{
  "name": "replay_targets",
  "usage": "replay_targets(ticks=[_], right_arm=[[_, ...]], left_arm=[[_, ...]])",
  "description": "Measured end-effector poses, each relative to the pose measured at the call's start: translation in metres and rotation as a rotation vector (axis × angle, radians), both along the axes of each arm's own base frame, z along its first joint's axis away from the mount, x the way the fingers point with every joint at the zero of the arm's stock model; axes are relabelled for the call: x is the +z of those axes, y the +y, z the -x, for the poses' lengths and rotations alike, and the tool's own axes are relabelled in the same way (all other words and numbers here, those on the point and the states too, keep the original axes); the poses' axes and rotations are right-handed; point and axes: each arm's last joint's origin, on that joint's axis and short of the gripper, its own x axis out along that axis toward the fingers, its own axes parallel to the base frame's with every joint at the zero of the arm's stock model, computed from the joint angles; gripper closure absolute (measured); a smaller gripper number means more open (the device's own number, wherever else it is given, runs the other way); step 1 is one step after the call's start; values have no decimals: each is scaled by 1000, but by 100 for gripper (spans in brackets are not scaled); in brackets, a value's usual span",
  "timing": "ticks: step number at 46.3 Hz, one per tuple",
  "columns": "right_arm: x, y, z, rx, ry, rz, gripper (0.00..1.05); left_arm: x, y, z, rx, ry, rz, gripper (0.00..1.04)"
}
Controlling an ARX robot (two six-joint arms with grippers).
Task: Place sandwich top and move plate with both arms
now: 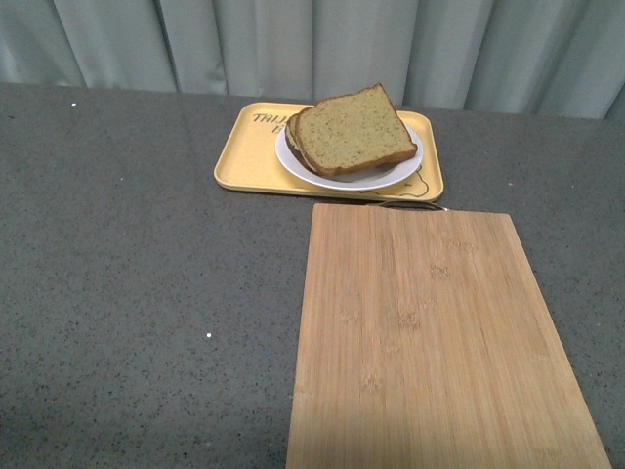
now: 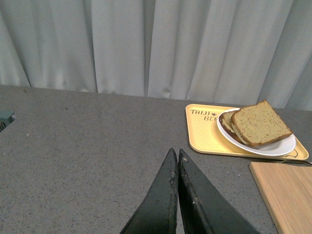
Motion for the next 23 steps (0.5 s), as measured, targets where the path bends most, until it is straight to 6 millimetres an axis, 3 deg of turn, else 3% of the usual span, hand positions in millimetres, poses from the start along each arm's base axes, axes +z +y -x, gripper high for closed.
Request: replay_targets(ticks=[23], right_arm=[[0,0,0,0,0,0,9]], left_arm=[[4,0,18,0,-14,0,101]])
